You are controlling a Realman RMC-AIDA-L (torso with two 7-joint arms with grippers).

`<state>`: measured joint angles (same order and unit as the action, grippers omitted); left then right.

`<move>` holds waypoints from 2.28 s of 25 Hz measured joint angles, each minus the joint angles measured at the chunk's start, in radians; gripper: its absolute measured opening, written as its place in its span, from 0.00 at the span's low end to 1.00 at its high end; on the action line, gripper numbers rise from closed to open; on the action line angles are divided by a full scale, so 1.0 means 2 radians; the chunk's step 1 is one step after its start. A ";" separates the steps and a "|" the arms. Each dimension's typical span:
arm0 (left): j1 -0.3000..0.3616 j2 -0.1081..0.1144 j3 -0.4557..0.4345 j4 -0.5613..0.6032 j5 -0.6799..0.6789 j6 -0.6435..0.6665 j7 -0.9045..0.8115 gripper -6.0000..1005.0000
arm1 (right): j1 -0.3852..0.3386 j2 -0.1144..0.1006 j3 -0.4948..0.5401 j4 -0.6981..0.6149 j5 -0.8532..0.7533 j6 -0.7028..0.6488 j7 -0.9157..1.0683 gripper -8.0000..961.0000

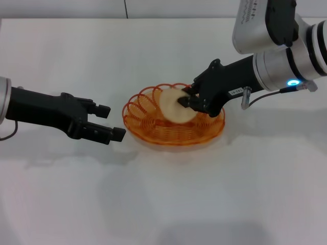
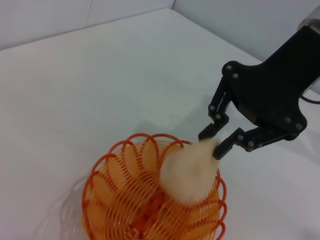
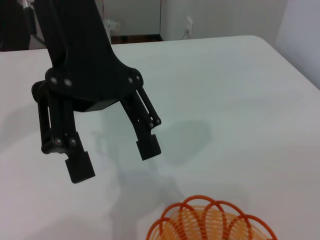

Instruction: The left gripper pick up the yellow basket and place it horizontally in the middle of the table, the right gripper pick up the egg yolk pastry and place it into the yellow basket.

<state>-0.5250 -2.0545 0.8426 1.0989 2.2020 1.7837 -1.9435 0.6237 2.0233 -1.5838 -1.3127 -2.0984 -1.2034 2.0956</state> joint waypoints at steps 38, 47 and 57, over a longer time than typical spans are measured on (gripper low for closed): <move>0.018 0.003 -0.034 0.000 -0.018 -0.004 0.052 0.87 | -0.212 -0.009 0.134 -0.057 0.199 -0.113 -0.155 0.90; 0.017 0.004 -0.029 -0.001 -0.042 0.010 0.093 0.87 | -0.214 -0.010 0.143 -0.055 0.180 -0.128 -0.156 0.90; 0.004 0.001 0.012 0.001 -0.045 0.029 0.107 0.87 | -0.207 -0.010 0.147 -0.056 0.161 -0.149 -0.153 0.90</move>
<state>-0.5165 -2.0522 0.8664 1.1011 2.1127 1.8409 -1.7290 0.2088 2.0033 -1.2891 -1.4256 -1.7758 -1.5015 1.7900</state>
